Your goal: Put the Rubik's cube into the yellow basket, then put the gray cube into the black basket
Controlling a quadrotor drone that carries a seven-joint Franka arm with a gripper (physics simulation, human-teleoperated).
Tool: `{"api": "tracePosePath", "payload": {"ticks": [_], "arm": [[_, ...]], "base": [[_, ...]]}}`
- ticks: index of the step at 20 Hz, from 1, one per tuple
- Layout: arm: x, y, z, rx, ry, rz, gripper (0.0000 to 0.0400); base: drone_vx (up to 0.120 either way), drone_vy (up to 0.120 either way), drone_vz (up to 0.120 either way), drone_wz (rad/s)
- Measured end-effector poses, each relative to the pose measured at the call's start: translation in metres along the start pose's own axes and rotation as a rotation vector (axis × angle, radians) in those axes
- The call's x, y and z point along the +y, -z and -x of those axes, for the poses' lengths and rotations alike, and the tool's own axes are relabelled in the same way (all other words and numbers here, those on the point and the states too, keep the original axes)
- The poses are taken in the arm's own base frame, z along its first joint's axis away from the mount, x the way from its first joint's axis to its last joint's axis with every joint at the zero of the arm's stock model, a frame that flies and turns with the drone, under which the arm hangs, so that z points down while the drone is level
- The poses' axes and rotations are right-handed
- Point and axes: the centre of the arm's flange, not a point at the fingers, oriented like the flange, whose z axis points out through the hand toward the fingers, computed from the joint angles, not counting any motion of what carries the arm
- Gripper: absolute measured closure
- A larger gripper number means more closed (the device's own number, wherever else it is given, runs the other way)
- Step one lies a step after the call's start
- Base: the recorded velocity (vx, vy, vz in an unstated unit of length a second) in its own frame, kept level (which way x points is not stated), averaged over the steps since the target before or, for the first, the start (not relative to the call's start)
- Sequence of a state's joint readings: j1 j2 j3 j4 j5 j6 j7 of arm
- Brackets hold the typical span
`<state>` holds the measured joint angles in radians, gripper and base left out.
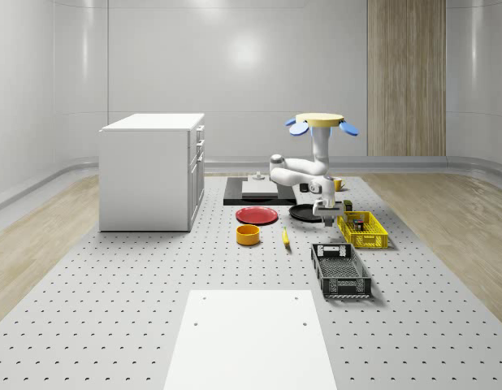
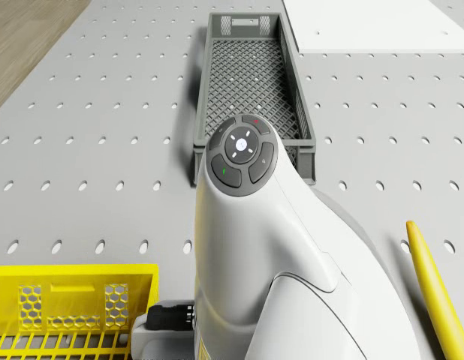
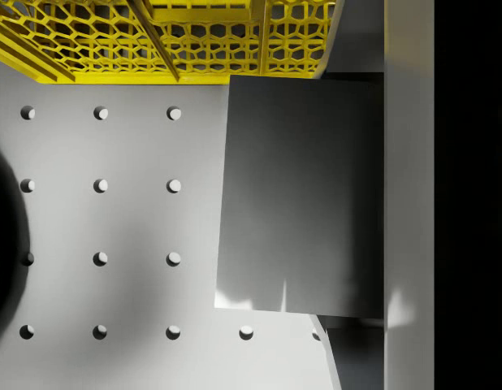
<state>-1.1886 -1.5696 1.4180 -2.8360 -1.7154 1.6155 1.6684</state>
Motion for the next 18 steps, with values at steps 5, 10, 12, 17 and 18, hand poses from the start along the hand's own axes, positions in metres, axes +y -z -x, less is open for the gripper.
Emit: {"api": "tracePosePath", "payload": {"ticks": [5, 10, 12, 17, 18], "arm": [[0.0, 0.0037, 0.0, 0.0, 0.0, 0.0, 0.0146], [0.0, 0.0048, 0.0, 0.0, 0.001, 0.0, 0.0146], [0.0, 0.005, 0.0, 0.0, 0.001, 0.0, 0.0146], [0.0, 0.0053, 0.0, 0.0, 0.001, 0.0, 0.0146], [0.0, 0.0053, 0.0, 0.0, 0.001, 0.0, 0.0146]], "base": [[0.12, 0.0, 0.0, 0.0], [0.12, -0.024, 0.0, 0.0], [0.12, -0.12, 0.0, 0.0], [0.12, -0.016, 0.0, 0.0], [0.12, 0.0, 0.0, 0.0]]}}
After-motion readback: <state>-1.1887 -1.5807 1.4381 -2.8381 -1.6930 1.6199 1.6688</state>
